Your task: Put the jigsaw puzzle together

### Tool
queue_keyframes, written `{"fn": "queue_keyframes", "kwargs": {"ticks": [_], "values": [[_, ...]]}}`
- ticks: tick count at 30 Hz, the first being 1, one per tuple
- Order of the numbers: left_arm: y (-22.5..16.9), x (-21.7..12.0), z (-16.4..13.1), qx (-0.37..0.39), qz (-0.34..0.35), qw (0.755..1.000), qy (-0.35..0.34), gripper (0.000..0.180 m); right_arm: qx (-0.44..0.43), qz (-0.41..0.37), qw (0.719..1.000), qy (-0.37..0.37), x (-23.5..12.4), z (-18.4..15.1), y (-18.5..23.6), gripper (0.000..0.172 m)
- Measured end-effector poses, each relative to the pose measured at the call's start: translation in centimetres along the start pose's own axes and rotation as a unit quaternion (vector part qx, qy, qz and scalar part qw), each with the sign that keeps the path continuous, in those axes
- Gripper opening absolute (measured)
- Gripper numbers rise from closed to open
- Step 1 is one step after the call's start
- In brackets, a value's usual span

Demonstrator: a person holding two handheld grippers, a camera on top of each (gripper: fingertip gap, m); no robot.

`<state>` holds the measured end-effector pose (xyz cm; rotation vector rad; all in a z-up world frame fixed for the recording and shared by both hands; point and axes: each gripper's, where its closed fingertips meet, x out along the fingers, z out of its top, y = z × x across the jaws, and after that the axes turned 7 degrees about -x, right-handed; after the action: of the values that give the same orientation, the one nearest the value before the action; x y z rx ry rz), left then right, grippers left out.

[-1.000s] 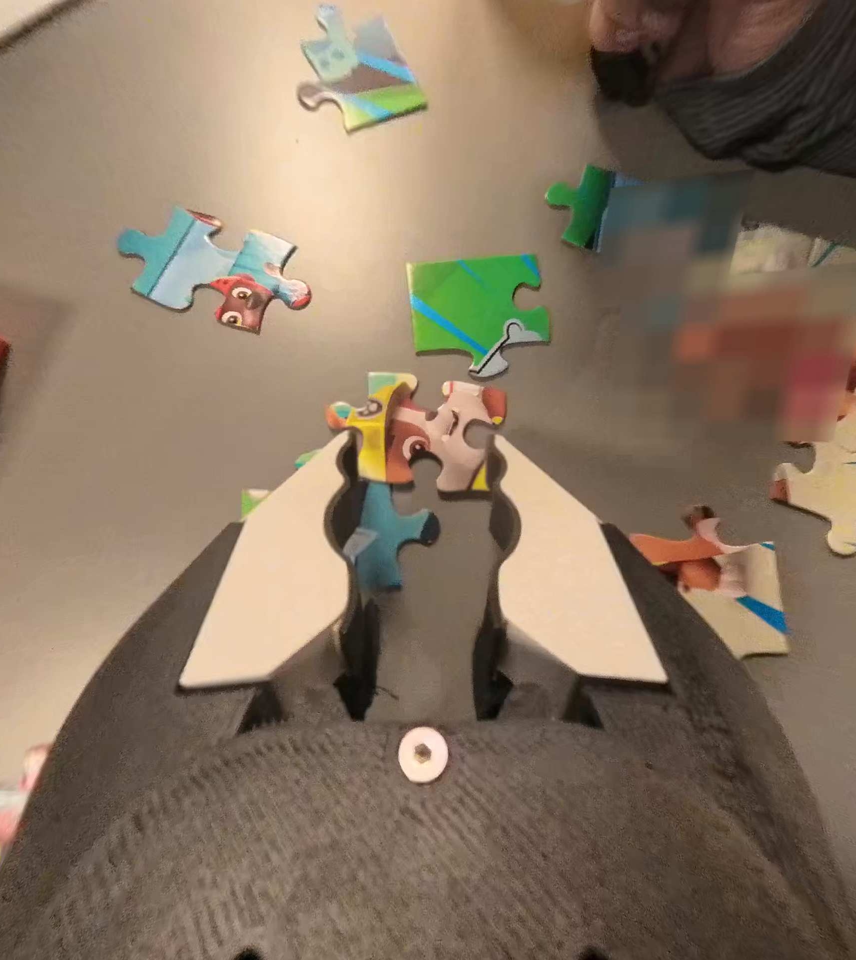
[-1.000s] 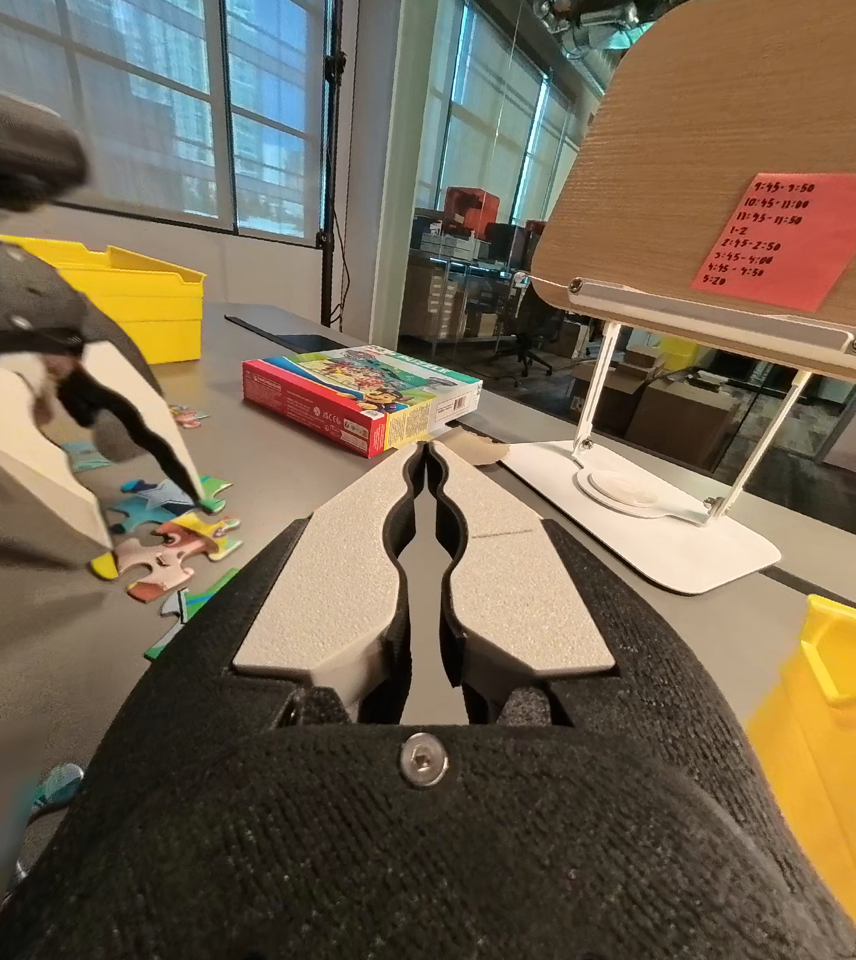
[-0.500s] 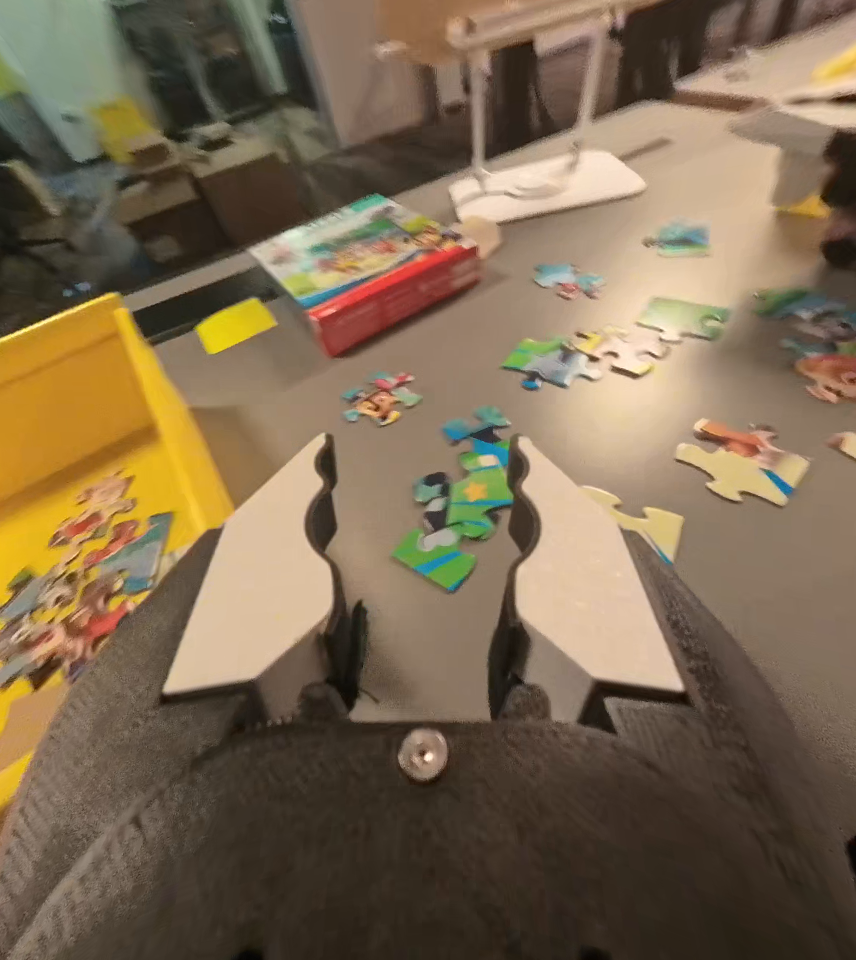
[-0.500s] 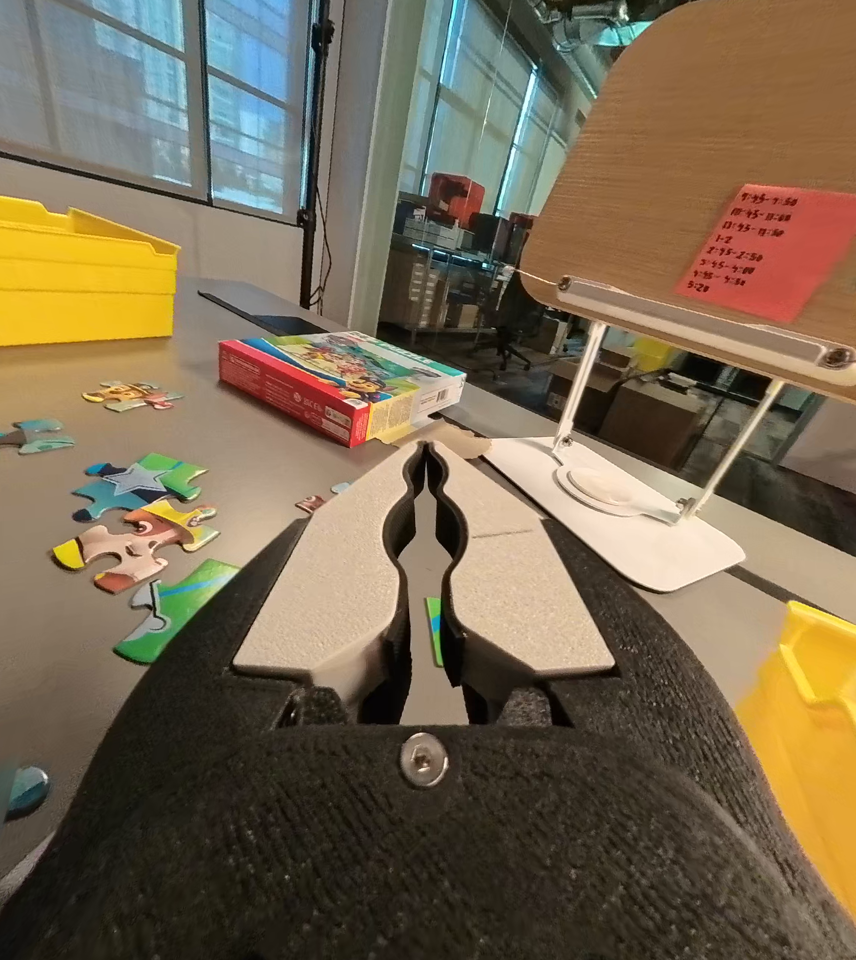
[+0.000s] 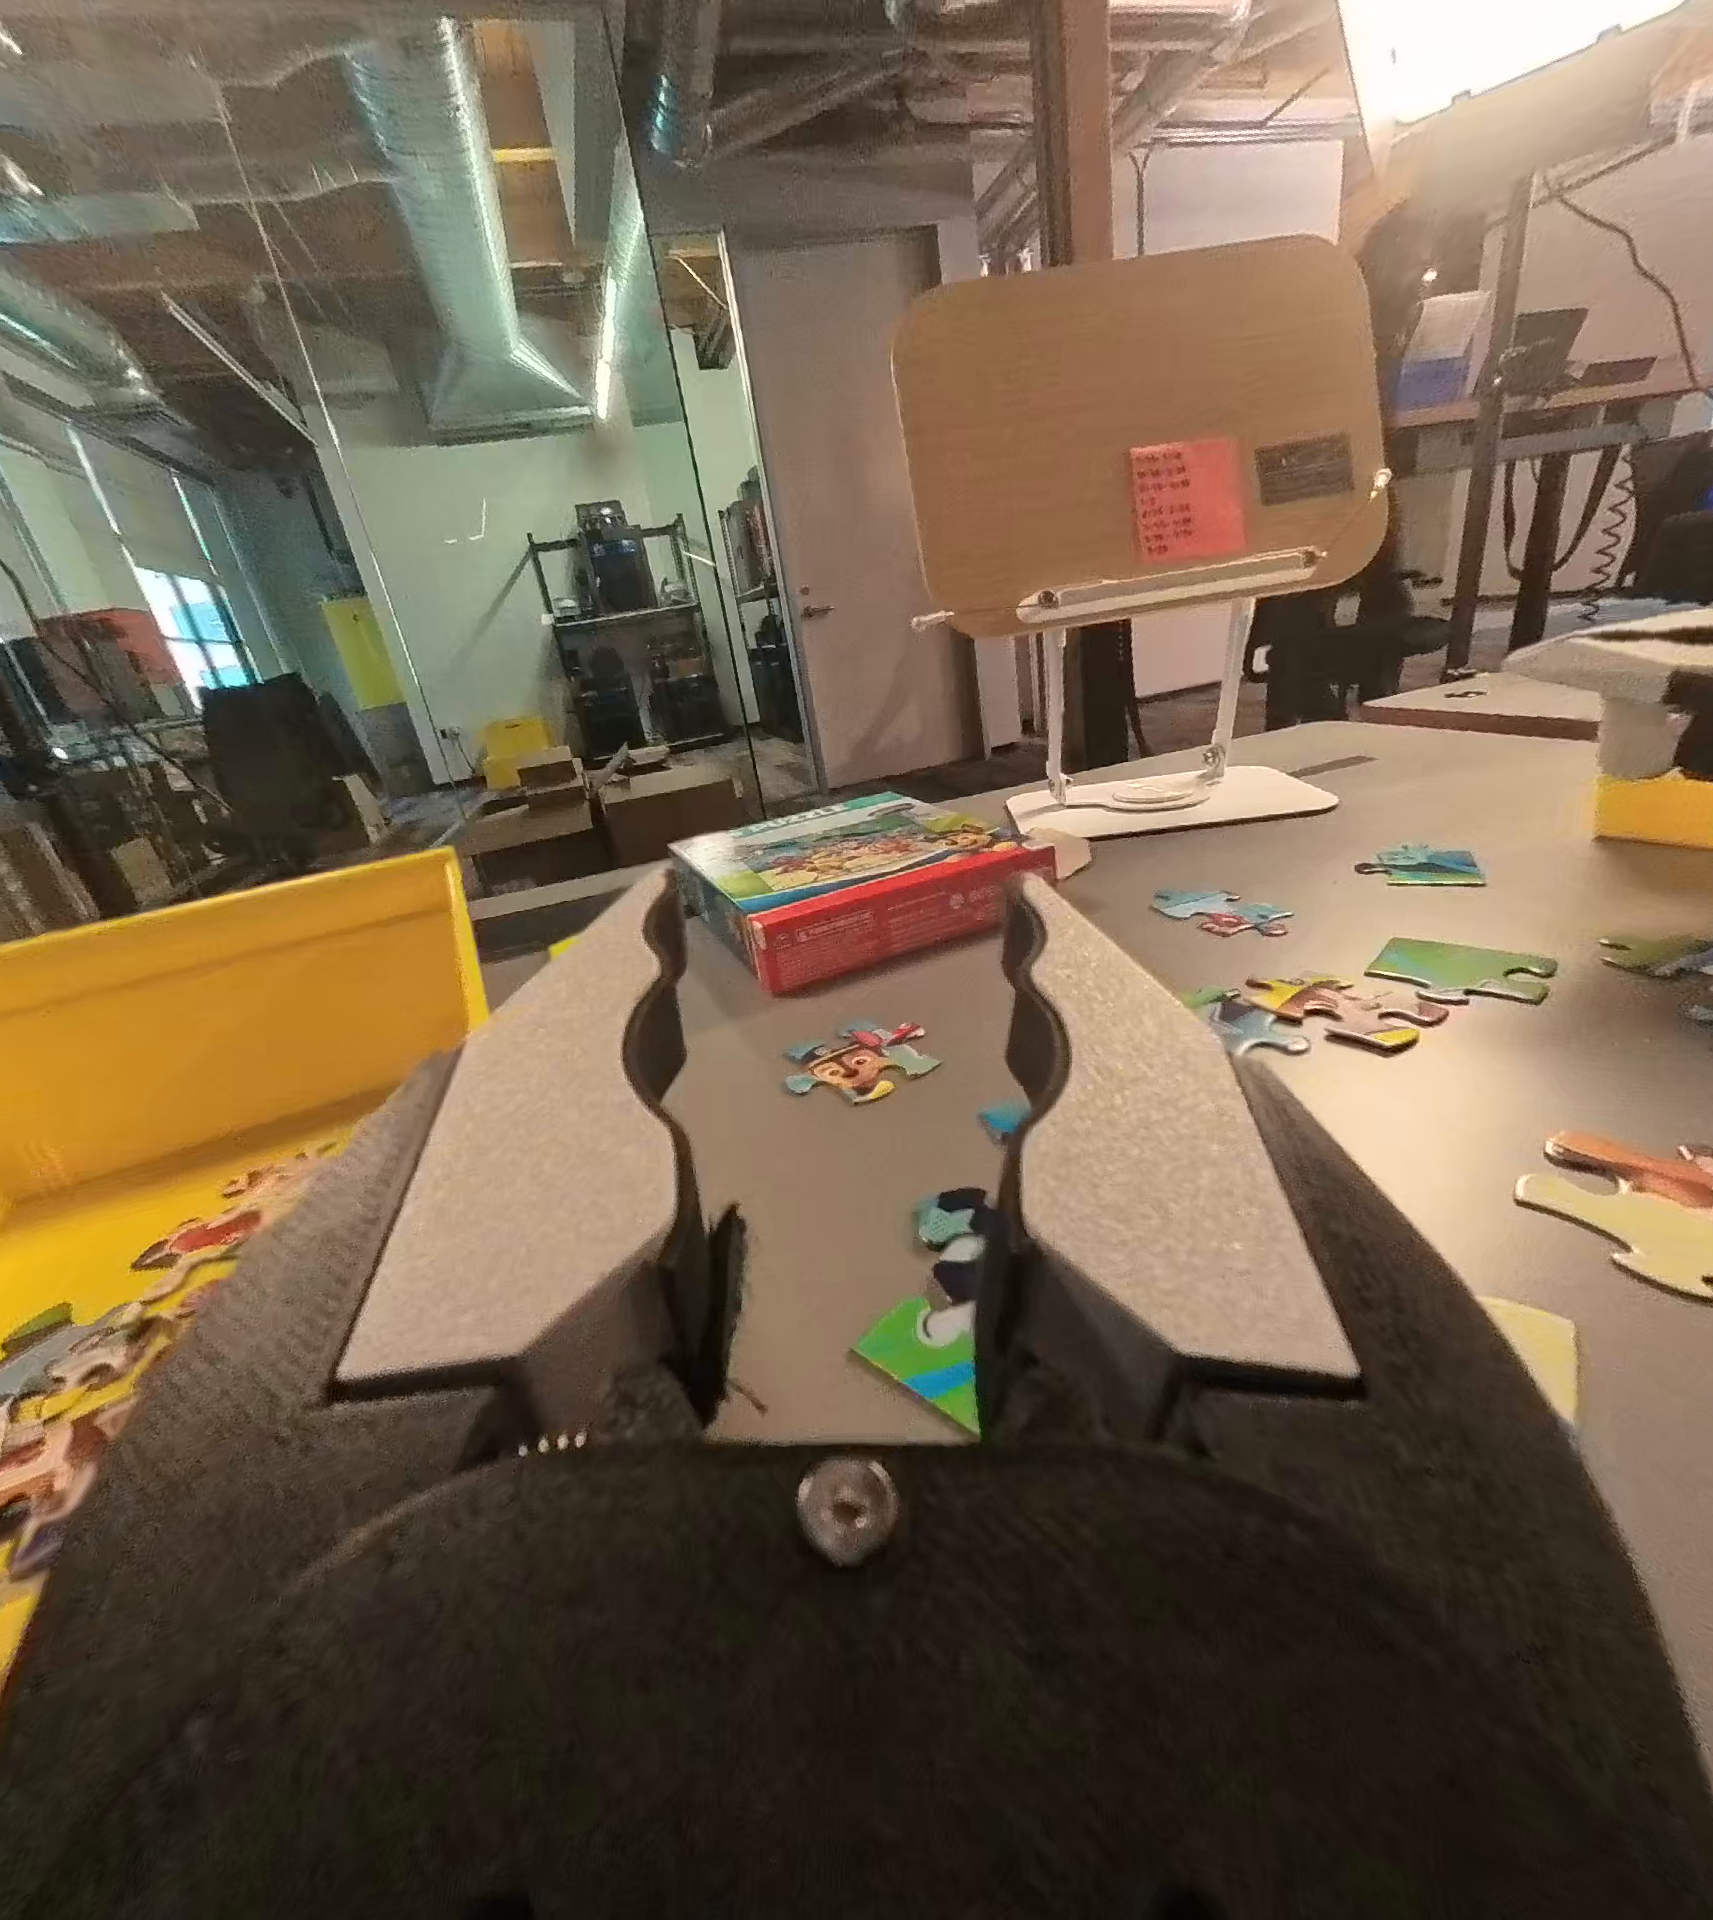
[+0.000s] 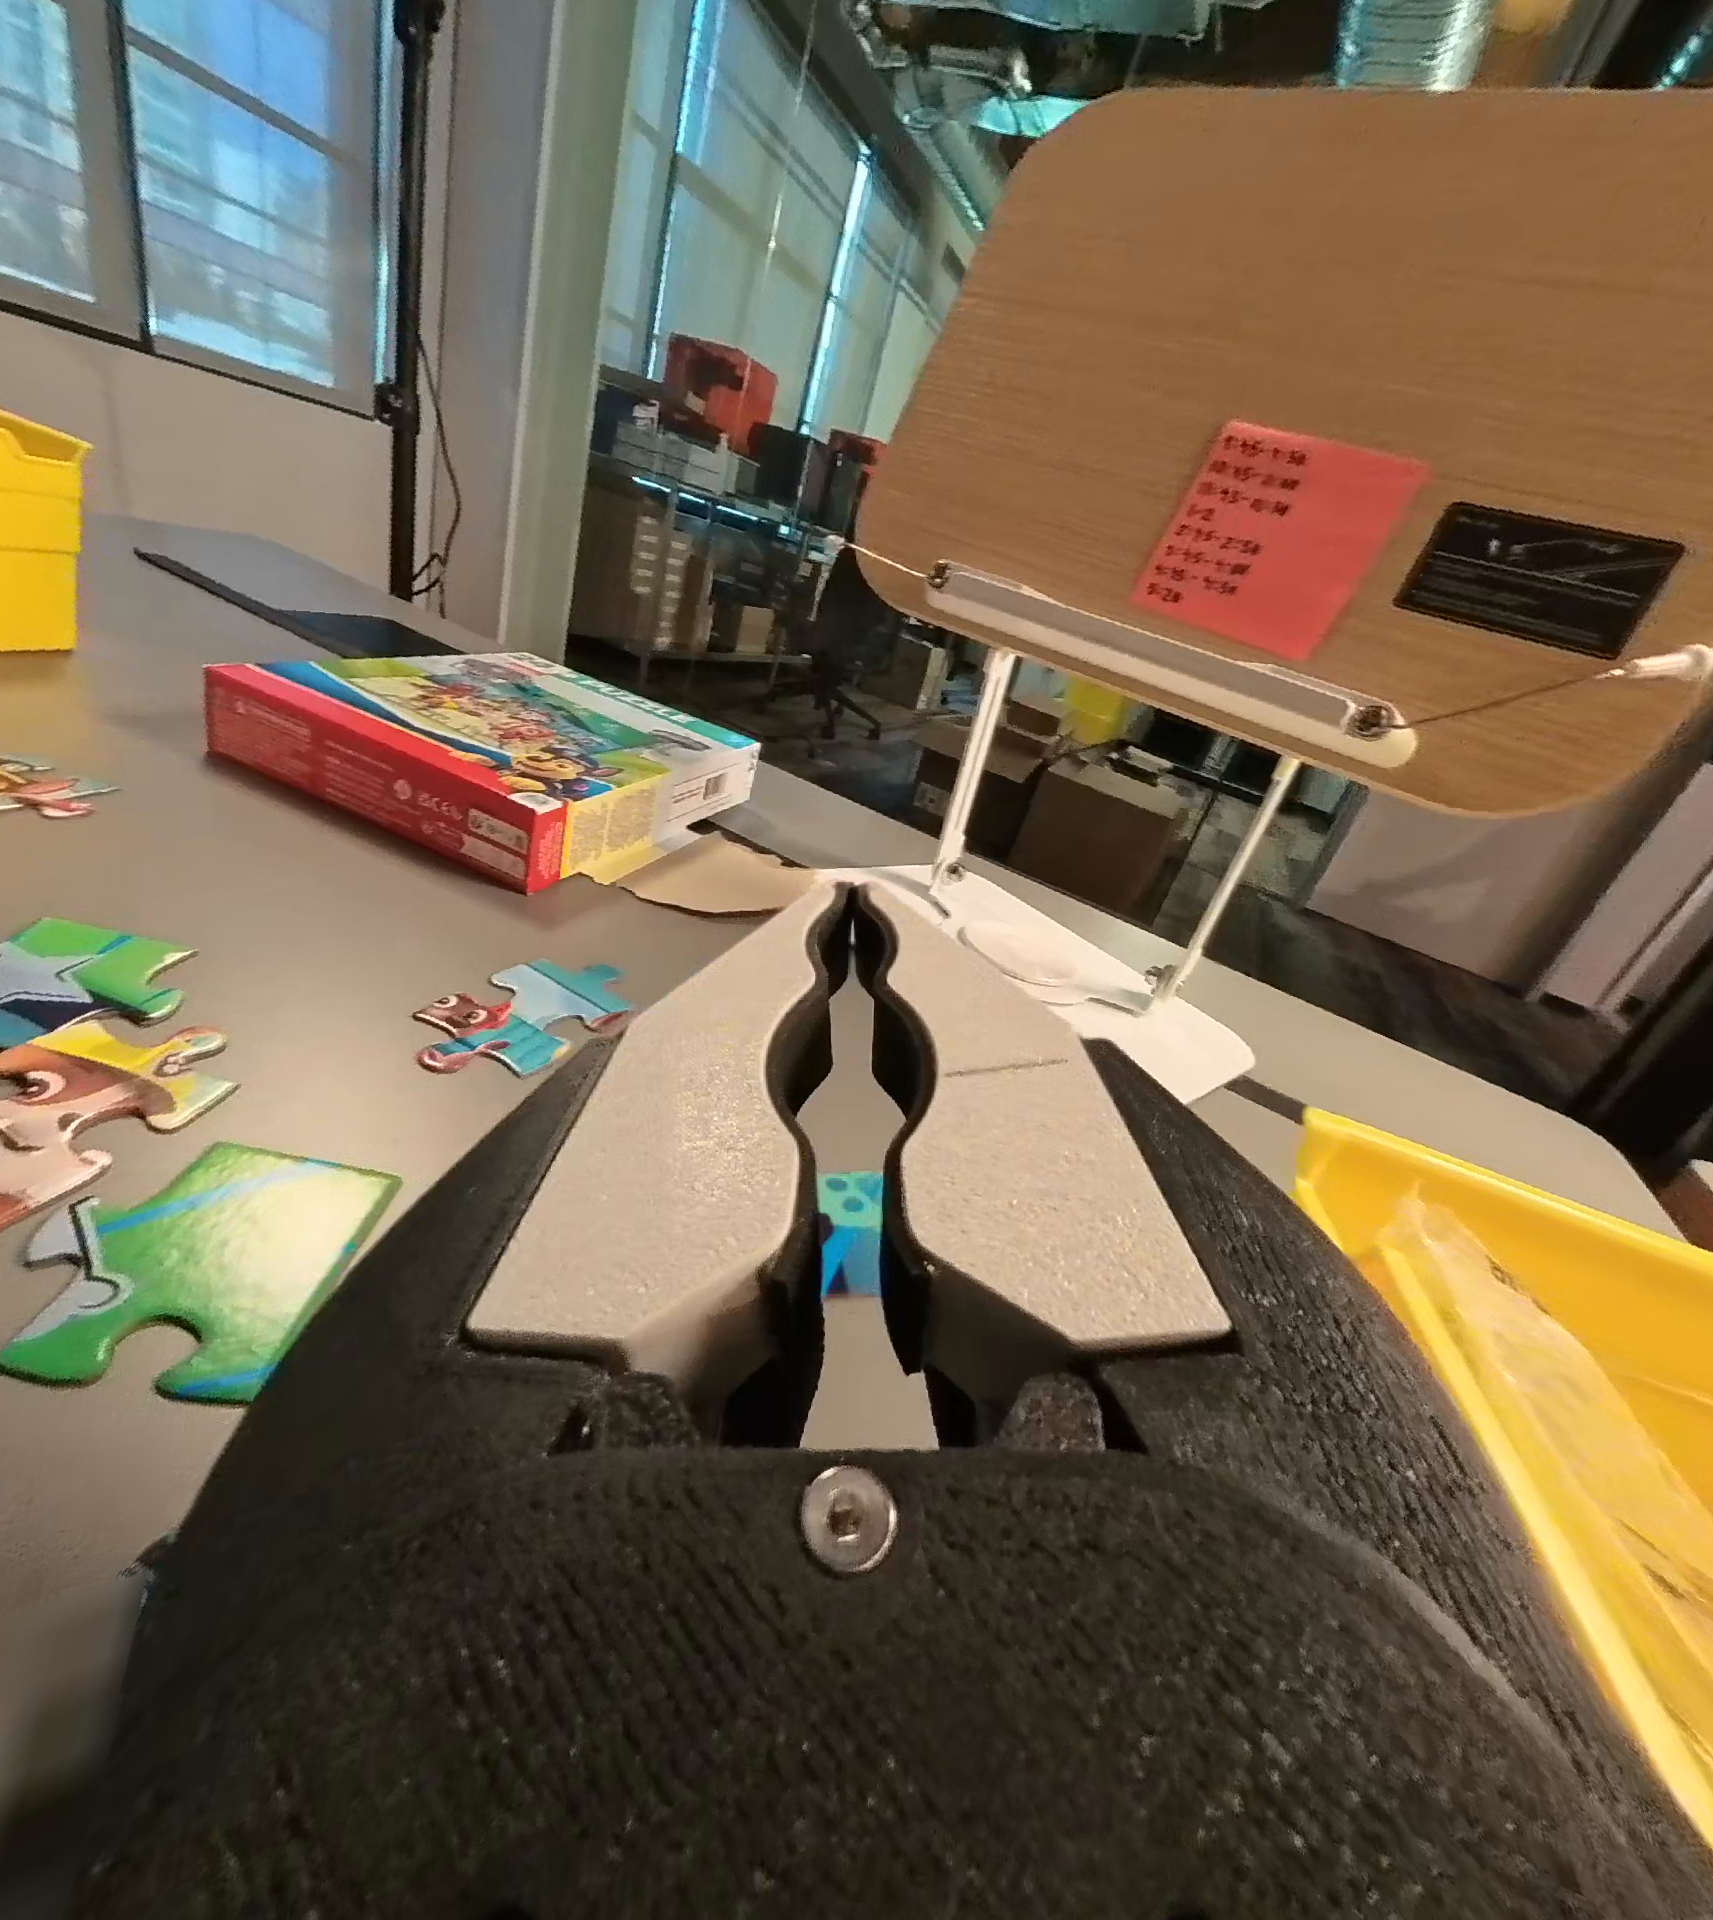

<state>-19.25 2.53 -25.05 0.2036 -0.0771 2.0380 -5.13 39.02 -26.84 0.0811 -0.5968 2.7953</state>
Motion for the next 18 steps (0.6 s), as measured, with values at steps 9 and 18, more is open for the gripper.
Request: {"fn": "queue_keyframes", "kwargs": {"ticks": [9, 18], "values": [[-0.6, 0.1, -0.7, 0.002, -0.014, 1.000, 0.019, 0.058, 0.005, -0.015, 1.000, 0.010, 0.0, -0.4, -0.6, 0.000], [-1.4, 0.7, -1.8, 0.024, -0.028, 0.998, 0.049, 0.054, 0.016, -0.018, 1.000, 0.011, 0.0, -0.6, -0.9, 0.000]]}}
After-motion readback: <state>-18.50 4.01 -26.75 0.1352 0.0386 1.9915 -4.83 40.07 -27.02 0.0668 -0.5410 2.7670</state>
